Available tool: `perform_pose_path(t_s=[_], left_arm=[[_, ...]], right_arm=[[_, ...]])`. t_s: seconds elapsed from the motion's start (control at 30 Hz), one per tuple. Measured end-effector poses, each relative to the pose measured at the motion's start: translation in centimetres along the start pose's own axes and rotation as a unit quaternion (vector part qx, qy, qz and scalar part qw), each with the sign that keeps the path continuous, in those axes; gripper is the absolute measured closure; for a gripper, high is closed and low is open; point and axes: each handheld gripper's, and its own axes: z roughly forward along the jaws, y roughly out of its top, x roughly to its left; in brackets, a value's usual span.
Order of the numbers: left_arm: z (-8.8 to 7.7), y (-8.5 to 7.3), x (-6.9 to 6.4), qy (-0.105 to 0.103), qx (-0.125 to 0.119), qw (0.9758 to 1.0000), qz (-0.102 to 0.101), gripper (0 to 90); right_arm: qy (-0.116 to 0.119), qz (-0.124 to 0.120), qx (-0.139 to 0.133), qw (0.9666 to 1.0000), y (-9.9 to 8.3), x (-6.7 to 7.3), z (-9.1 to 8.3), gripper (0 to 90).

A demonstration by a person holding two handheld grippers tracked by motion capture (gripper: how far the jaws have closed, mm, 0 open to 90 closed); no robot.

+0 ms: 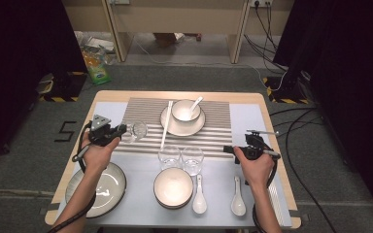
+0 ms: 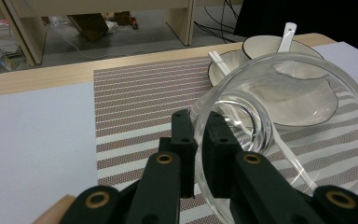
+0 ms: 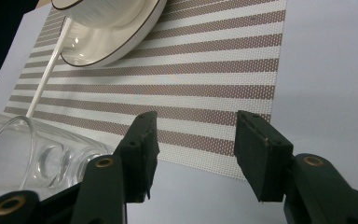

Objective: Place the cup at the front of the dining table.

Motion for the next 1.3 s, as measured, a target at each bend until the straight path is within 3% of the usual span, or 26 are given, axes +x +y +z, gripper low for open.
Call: perform_pose_path(t_s=[1.3], left_arm=[[1.2, 0.6, 0.4, 0.008, 0.005, 0.9999, -0.006, 84.0]], right_arm=[[0.002, -0.001, -0.002, 1.0, 0.0, 0.0, 0.0, 49.7]])
